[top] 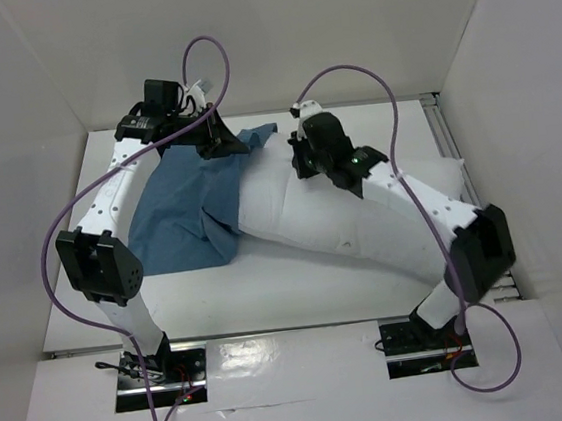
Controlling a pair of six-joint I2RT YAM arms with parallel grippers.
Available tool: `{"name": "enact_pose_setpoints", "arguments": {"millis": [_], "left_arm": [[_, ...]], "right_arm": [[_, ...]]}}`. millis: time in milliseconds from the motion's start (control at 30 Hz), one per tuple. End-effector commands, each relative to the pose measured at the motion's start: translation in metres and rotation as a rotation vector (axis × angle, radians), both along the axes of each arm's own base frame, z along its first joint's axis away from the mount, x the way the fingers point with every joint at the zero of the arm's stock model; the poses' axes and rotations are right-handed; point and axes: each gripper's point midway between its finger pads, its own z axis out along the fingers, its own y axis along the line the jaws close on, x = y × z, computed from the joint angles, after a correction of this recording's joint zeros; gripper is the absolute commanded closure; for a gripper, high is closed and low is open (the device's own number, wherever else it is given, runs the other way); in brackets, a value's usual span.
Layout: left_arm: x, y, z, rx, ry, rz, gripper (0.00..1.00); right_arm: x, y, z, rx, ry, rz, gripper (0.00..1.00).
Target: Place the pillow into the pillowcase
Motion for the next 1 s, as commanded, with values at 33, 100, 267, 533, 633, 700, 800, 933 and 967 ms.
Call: {"name": "enact_pose_setpoints", "arguments": {"millis": [33,100,267,533,633,700,800,933,967], "left_arm": [[0.011,-0.003,0.025,-0.045,-0.081,0.009,1.0],[0.011,-0.004,0.032,-0.055,-0.102,0.013,1.0],[0.011,-0.006,0.038,-0.078,-0.117,-0.002,1.0],[-0.012,-0.021,0.057,-0.129,-0.202,-0.13,0.78],[-0.017,-0.018,0.049,-0.066,-0.208,-0.146,0.27],[-0.017,-0.019,0.043,-0.03,-0.216,-0.157,0.0],[-0.014,-0.012,0.036,0.068,-0.256,-0.161,0.0],[0.01,0.007,0.032,0.227,-0.323,-0.023,0.13],[0.024,0.021,0.027,0.302,-0.332,0.069,0.21]], "right_arm": [[-0.027,-0.009,0.107,0.056,-0.361,-0.1,1.0],[-0.051,0.0,0.095,-0.002,-0.361,-0.075,1.0],[-0.093,0.015,0.024,-0.06,-0.258,-0.014,1.0],[-0.1,0.039,-0.013,-0.131,-0.234,0.003,1.0],[-0.102,0.038,-0.004,-0.095,-0.261,0.012,1.0],[-0.106,0.037,0.002,-0.064,-0.275,0.021,1.0],[-0.113,0.036,0.008,-0.049,-0.279,0.038,1.0],[-0.118,0.03,0.011,-0.042,-0.284,0.037,1.0],[-0.119,0.028,0.013,-0.041,-0.285,0.037,1.0]]}}
